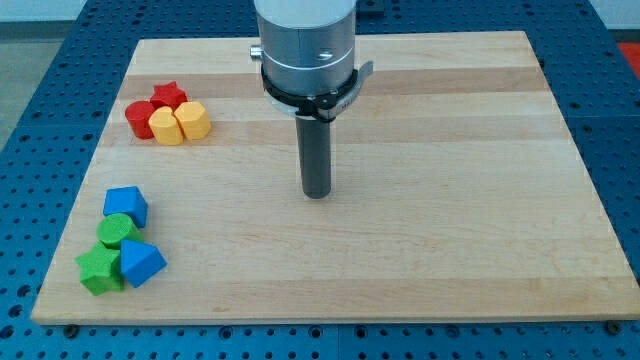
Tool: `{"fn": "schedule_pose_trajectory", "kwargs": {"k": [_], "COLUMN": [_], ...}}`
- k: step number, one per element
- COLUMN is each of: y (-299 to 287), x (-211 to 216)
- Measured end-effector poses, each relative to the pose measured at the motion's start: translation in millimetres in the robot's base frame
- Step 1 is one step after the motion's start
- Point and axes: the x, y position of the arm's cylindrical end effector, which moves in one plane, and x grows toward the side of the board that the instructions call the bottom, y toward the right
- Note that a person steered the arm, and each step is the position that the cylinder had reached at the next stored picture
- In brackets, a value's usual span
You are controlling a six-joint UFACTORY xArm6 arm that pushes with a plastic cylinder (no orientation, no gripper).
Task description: Separate the yellow hexagon from the red blocks and yellow heart
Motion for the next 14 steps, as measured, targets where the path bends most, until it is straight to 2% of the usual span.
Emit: {"fn": "schedule_pose_trajectory", "kwargs": {"k": [2, 3, 4, 5, 6, 7, 10, 11, 12, 13, 14], "y": [-0.5, -25.6, -113.7, -115.7, -144.3, -163.9, -229.5, -234.1, -217.3, -208.3, -169.2], "x": [1.5, 1.5, 3.9, 4.9, -23.4, -34.1, -40.3, -48.1, -75.6, -78.1, -93.2]}}
